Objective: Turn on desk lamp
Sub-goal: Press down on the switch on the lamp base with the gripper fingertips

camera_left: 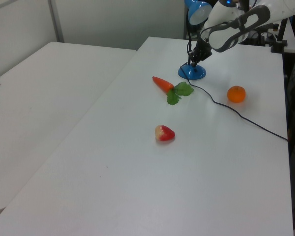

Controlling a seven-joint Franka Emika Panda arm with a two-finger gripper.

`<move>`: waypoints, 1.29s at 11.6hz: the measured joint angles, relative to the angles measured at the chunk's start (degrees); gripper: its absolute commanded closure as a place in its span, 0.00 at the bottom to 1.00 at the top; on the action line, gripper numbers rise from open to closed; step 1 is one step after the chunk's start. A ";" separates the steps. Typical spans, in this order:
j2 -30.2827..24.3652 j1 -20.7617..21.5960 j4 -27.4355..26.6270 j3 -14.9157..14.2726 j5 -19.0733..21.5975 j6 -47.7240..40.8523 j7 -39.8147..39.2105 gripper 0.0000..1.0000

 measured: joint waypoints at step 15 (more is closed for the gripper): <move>1.50 -1.44 0.12 0.09 0.75 0.93 0.46 1.00</move>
